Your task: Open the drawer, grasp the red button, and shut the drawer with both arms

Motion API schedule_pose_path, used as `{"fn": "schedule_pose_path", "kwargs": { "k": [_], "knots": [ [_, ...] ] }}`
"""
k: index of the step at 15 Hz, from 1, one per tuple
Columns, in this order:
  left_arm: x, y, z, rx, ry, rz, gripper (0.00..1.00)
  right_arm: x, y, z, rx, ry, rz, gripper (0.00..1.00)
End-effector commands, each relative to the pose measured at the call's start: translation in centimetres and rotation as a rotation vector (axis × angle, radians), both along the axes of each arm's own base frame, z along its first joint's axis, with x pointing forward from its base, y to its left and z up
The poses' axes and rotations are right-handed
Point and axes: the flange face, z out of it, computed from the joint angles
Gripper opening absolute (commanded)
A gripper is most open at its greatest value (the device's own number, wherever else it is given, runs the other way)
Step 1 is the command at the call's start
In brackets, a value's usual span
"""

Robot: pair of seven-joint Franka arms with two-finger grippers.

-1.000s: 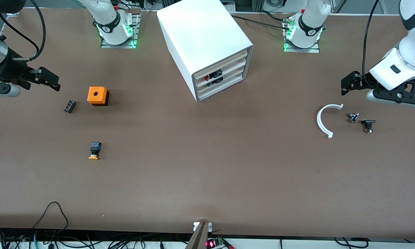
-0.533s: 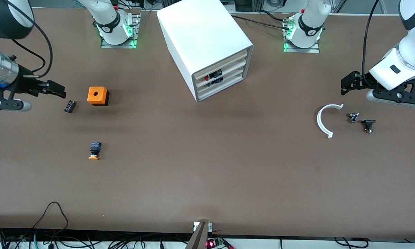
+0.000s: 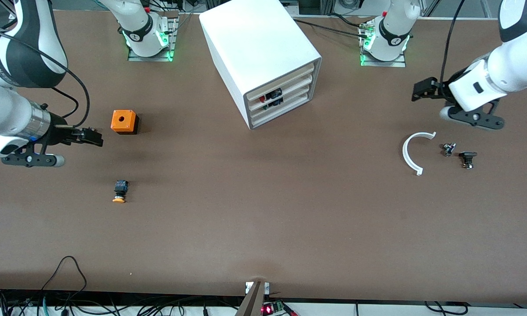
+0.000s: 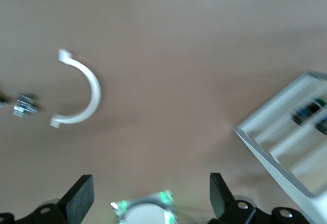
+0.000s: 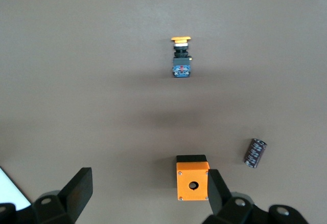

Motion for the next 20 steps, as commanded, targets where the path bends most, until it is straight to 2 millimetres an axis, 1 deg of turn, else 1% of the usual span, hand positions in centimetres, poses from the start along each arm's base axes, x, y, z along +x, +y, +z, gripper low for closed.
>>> {"fn": "schedule_pose_path", "kwargs": {
  "k": [1,3,4,5,6,7,8,9,11,12,14,15,17,18,20],
  "knots": [
    [-0.4,-1.5,-2.2,-0.139,0.126,-0.017,1.0,0.0,2.1,0.7,0.037,-0.016,0.018,0.99],
    [0.2,-2.7,-4.1,-0.265,0.176,-0.026,1.0,0.2,3.0,0.9,0.075,-0.032,0.014,0.99],
    [0.7,-3.1,-5.6,-0.312,0.193,-0.031,1.0,0.4,4.0,0.6,0.078,-0.039,0.029,0.99],
    [1.0,-3.7,-6.5,-0.378,0.192,-0.036,1.0,0.4,4.9,0.7,0.077,-0.047,0.031,0.99],
    [1.3,-3.8,-7.6,-0.442,0.18,-0.029,1.0,0.4,5.7,0.7,0.068,-0.055,-0.003,0.99],
    [1.2,-3.9,-8.8,-0.506,0.164,-0.033,1.0,0.4,7.0,0.6,0.057,-0.055,-0.04,0.99],
    [1.0,-4.2,-10.3,-0.573,0.152,-0.045,1.0,0.6,8.7,0.2,0.05,-0.051,-0.061,0.99],
    [0.7,-4.4,-11.7,-0.636,0.134,-0.052,1.0,1.0,10.2,0.6,0.04,-0.061,-0.067,0.99],
    [0.4,-4.9,-14.3,-0.711,0.093,-0.058,1.0,1.6,11.4,1.7,0.03,-0.083,-0.093,0.99],
    [0.3,-5.2,-15.5,-0.745,0.08,-0.069,1.0,1.5,12.8,1.9,0.031,-0.087,-0.098,0.99],
    [0.2,-5.5,-18.2,-0.82,0.067,-0.098,1.0,1.2,14.6,1.7,0.029,-0.082,-0.138,0.99],
    [-0.1,-5.6,-19.8,-0.854,0.072,-0.107,0.99,1.4,14.9,1.9,0.033,-0.09,-0.157,0.99],
    [-1.0,-6.5,-22.3,-0.931,0.084,-0.104,0.99,1.8,16.7,2.3,0.041,-0.102,-0.168,0.99],
    [-2.0,-7.5,-23.8,-0.967,0.101,-0.099,0.98,2.1,17.4,2.4,0.044,-0.107,-0.188,0.99],
    [-4.0,-9.3,-26.5,-1.004,0.065,-0.088,0.96,2.2,19.0,2.6,0.048,-0.11,-0.221,0.99]
  ]
}}
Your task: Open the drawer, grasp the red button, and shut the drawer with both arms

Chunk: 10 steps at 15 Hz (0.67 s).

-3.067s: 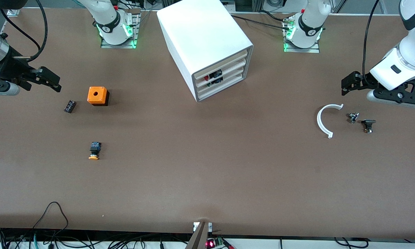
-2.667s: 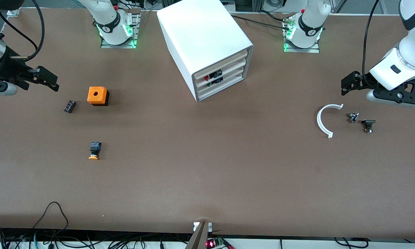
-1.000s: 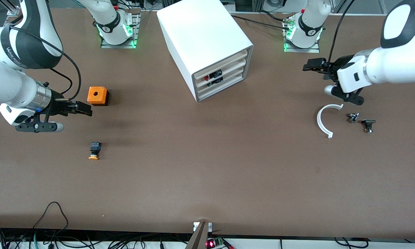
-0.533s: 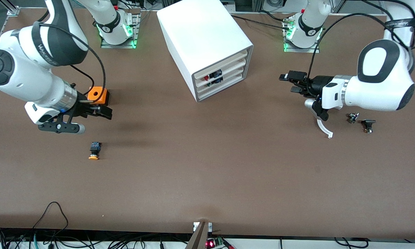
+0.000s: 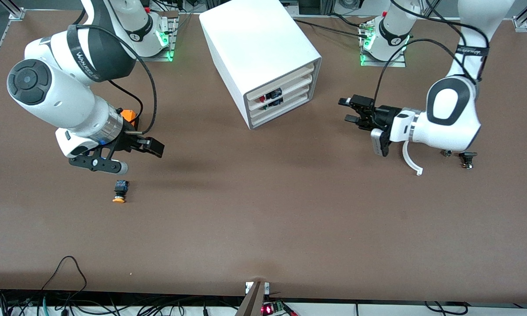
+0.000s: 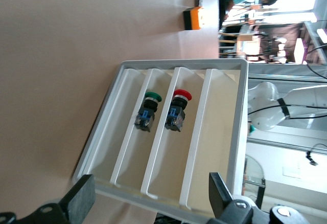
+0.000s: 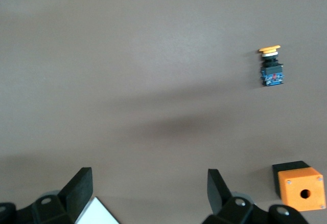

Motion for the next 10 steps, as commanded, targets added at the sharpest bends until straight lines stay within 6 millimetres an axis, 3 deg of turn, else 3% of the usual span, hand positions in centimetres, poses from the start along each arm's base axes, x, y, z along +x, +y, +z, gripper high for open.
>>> {"fn": "schedule_pose_path", "kwargs": {
  "k": [1,3,4,6,10],
  "knots": [
    [-3.0,-2.8,-3.3,-0.068,-0.037,0.041,0.95,0.7,2.7,0.6,0.001,-0.011,-0.059,0.99],
    [-4.8,-5.5,-4.8,-0.093,-0.042,0.068,0.85,0.4,4.4,0.5,0.005,-0.008,-0.111,0.99],
    [-5.4,-6.4,-5.7,-0.1,-0.03,0.047,0.7,0.3,5.1,0.2,0.003,-0.001,-0.134,0.99],
    [-6.4,-7.9,-7.3,-0.115,0.006,0.024,0.65,0.0,6.5,0.3,0.008,0.001,-0.185,0.99],
    [-8.1,-8.2,-10.2,-0.151,0.033,0.021,0.64,-0.1,7.7,0.3,0.018,0.005,-0.263,0.99]
  ]
}}
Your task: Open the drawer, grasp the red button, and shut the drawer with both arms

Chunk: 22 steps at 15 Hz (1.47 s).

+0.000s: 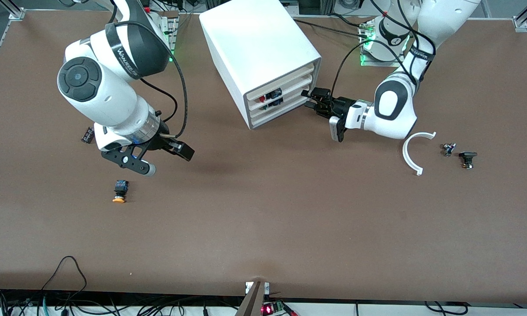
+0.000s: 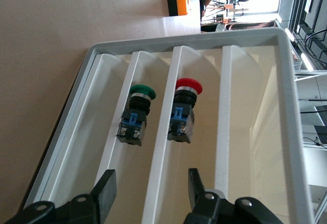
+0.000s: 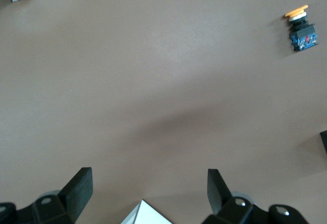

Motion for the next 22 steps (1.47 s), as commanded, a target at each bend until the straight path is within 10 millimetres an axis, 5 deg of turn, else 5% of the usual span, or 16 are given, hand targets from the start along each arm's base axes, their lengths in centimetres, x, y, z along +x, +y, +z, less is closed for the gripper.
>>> {"fn": "schedule_pose_path", "kwargs": {
  "k": [1,10,13,15,19,22],
  "knots": [
    [-1.5,-0.5,-1.7,-0.059,0.013,0.032,0.63,0.3,1.3,0.4,0.005,-0.003,-0.078,0.99],
    [-4.8,-2.6,-3.5,-0.113,0.035,-0.019,0.43,0.5,5.2,1.0,0.065,0.028,-0.303,0.99],
    [-5.6,-3.0,-4.6,-0.152,0.019,-0.039,0.25,0.8,6.3,1.2,0.086,0.033,-0.371,0.99],
    [-5.5,-2.8,-4.6,-0.157,0.019,-0.034,0.01,0.7,7.3,1.2,0.093,0.036,-0.401,0.99],
    [-4.8,-2.3,-4.1,-0.181,0.036,-0.023,0.0,0.6,8.8,1.3,0.105,0.038,-0.46,0.99],
    [-2.2,-0.2,-3.2,-0.19,0.006,0.012,0.0,0.3,10.1,0.9,0.111,0.047,-0.506,0.99]
  ]
}}
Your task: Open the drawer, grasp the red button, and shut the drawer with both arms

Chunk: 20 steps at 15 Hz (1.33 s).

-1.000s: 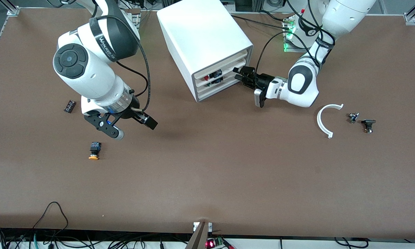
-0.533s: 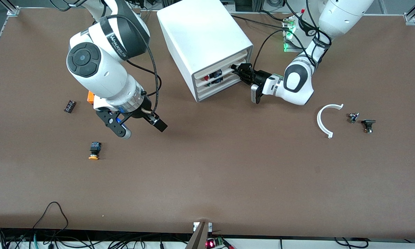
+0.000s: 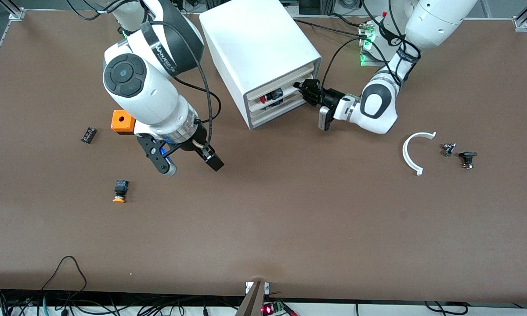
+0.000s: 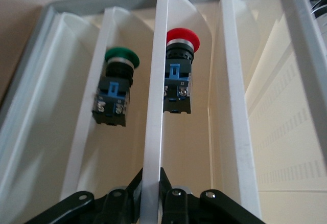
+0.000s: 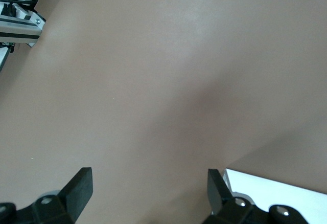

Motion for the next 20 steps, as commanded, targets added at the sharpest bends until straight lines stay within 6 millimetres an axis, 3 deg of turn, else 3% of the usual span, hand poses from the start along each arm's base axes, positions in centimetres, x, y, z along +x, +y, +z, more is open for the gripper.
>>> {"fn": "schedule_pose_path", "kwargs": {
  "k": [1,6,10,12,14,15,16,20],
  "knots": [
    [3.4,2.3,1.0,-0.036,-0.048,0.044,0.0,0.0,1.7,0.2,0.029,0.011,-0.059,0.99],
    [9.9,6.5,2.4,0.072,-0.067,0.031,0.0,0.0,3.7,0.1,0.083,0.038,-0.166,0.99],
    [13.2,9.1,1.5,0.058,-0.086,0.038,0.0,-1.4,7.6,-0.9,0.102,0.044,-0.205,0.99],
    [14.7,10.8,1.7,0.079,-0.099,0.045,0.0,-2.7,10.0,-2.3,0.095,0.074,-0.238,0.99],
    [15.3,11.1,2.3,0.089,-0.087,0.032,0.0,-4.2,12.6,-3.6,0.093,0.086,-0.253,0.99],
    [15.2,11.0,2.3,0.089,-0.074,0.03,0.18,-4.8,13.8,-4.1,0.099,0.082,-0.263,0.99],
    [15.2,11.0,2.3,0.086,-0.08,0.026,0.99,-5.4,14.9,-5.0,0.103,0.079,-0.273,0.99],
    [15.5,11.3,3.0,0.095,-0.088,0.027,1.0,-7.7,18.6,-7.1,0.103,0.063,-0.285,0.99]
  ]
}}
